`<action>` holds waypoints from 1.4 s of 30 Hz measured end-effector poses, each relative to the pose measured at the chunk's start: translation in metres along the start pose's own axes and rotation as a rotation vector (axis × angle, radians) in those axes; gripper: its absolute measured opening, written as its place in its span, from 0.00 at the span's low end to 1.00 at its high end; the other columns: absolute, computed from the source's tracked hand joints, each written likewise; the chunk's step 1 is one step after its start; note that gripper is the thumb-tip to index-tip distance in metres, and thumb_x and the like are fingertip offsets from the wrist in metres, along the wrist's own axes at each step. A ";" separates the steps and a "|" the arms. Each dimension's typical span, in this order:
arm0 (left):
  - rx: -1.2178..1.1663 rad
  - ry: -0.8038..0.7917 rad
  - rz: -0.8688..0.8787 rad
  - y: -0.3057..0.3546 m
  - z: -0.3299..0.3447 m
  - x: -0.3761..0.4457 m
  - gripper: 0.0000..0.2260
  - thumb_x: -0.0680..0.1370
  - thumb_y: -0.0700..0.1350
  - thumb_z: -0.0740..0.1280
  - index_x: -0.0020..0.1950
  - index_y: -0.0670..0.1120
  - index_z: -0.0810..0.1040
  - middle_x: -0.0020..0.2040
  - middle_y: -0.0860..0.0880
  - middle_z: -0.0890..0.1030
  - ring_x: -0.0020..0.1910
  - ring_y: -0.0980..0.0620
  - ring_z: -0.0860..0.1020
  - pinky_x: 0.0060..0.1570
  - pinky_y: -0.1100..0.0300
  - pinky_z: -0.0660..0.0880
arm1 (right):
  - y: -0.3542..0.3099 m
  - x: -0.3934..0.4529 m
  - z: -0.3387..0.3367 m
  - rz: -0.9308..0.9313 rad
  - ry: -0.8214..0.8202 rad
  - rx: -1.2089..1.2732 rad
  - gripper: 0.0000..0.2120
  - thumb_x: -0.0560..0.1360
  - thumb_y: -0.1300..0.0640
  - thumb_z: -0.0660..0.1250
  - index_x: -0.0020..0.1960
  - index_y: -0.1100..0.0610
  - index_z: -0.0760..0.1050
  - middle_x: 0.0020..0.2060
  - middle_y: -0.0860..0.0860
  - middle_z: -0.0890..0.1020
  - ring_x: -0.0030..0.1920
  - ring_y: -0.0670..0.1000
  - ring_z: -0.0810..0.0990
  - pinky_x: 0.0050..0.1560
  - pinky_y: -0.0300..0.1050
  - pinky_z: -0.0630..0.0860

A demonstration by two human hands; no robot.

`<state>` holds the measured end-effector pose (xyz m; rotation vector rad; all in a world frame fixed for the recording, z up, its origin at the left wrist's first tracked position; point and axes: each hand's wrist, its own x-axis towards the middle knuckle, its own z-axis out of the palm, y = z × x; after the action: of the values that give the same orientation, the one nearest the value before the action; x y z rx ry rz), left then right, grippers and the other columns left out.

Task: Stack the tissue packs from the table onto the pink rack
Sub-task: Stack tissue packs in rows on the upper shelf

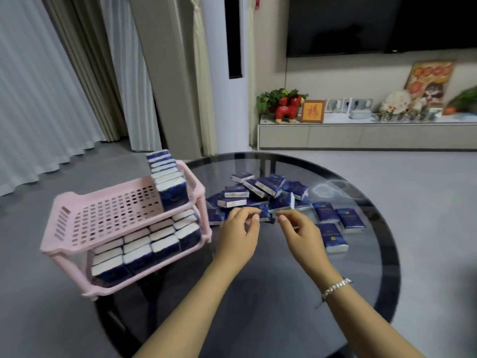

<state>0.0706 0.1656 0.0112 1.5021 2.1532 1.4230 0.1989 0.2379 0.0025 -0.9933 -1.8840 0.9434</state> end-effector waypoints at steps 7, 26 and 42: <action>-0.044 -0.255 -0.179 0.002 0.079 -0.001 0.11 0.81 0.46 0.58 0.59 0.48 0.78 0.54 0.51 0.76 0.51 0.55 0.75 0.54 0.63 0.70 | 0.076 -0.004 -0.039 0.139 0.188 -0.358 0.13 0.76 0.58 0.64 0.59 0.57 0.77 0.54 0.54 0.78 0.57 0.54 0.71 0.57 0.40 0.64; -0.358 -0.350 -0.580 0.008 0.123 0.023 0.15 0.77 0.47 0.68 0.61 0.43 0.76 0.53 0.44 0.81 0.38 0.55 0.76 0.30 0.66 0.73 | 0.093 0.012 -0.063 0.277 -0.183 -0.024 0.18 0.75 0.64 0.65 0.64 0.52 0.75 0.52 0.47 0.80 0.47 0.47 0.79 0.45 0.30 0.74; -0.638 -0.018 -0.641 -0.009 0.104 0.022 0.15 0.76 0.40 0.69 0.60 0.38 0.72 0.56 0.39 0.79 0.45 0.45 0.82 0.34 0.64 0.81 | 0.119 0.093 -0.053 0.363 0.050 -0.721 0.23 0.76 0.39 0.58 0.67 0.47 0.69 0.69 0.50 0.69 0.70 0.58 0.59 0.65 0.54 0.57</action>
<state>0.1152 0.2453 -0.0429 0.5339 1.6735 1.5863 0.2441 0.3816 -0.0508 -1.8076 -2.0788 0.4008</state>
